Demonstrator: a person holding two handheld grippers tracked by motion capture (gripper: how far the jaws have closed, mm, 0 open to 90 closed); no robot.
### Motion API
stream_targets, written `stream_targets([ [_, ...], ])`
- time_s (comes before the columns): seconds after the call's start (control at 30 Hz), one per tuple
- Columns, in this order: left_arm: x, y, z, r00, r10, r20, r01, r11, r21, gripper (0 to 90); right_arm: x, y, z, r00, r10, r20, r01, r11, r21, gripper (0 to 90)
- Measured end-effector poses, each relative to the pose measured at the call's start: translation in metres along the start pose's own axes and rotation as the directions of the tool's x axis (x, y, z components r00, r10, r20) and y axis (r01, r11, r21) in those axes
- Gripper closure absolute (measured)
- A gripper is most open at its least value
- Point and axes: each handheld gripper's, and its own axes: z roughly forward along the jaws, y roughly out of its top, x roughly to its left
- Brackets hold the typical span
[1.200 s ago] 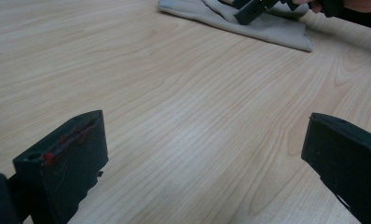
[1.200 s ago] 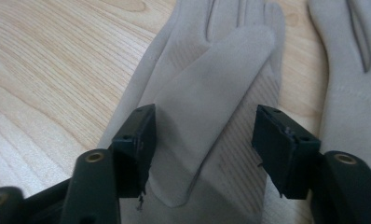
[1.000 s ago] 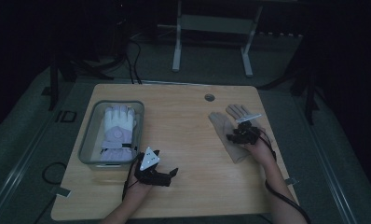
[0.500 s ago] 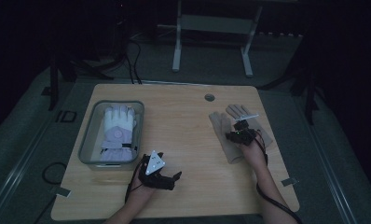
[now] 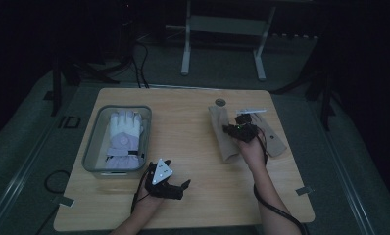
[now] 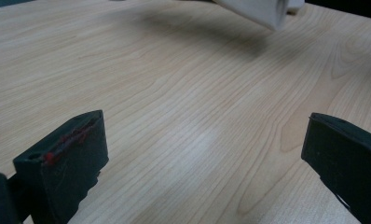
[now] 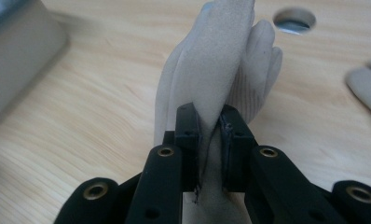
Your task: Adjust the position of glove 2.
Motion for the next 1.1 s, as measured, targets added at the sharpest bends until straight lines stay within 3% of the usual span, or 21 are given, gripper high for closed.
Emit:
stream_targets([
  [0.13, 0.0, 0.0, -0.001, 1.0, 0.005, 0.001, -0.005, 1.0, 0.0, 0.5, 0.017, 0.01, -0.001, 0.9993, 0.026, -0.026, -0.026, 0.999, -0.034, 79.9],
  [0.27, 0.0, 0.0, -0.001, 1.0, 0.004, -0.001, -0.004, 0.9999, -0.01, 0.5, 0.036, 0.014, 0.003, 0.9976, 0.06, -0.035, -0.064, 0.993, -0.104, 79.8],
  [0.43, 0.0, 0.001, -0.003, 0.9999, 0.009, -0.01, -0.009, 0.9999, -0.013, 0.5, 0.059, 0.011, 0.02, 0.9946, 0.082, -0.064, -0.09, 0.988, -0.129, 79.8],
  [0.5, 0.001, 0.001, -0.004, 0.9999, 0.01, -0.014, -0.01, 0.9998, -0.017, 0.5, 0.064, 0.007, 0.03, 0.989, 0.121, -0.086, -0.13, 0.985, -0.114, 79.7],
  [0.73, 0.002, 0.001, -0.006, 0.9998, -0.001, -0.02, 0.001, 0.9997, -0.024, 0.5, 0.083, -0.019, 0.065, 0.9855, 0.165, -0.041, -0.167, 0.985, -0.049, 79.6],
  [0.87, 0.002, 0.001, -0.006, 0.9999, 0.002, -0.017, -0.002, 0.9997, -0.025, 0.5, 0.085, -0.032, 0.077, 0.984, 0.177, -0.02, -0.177, 0.984, -0.009, 79.1],
  [1.1, 0.003, 0.0, -0.005, 0.9999, -0.001, -0.012, 0.001, 0.9999, -0.016, 0.5, 0.082, -0.047, 0.089, 0.9887, 0.149, 0.014, -0.149, 0.988, 0.027, 71.2],
])
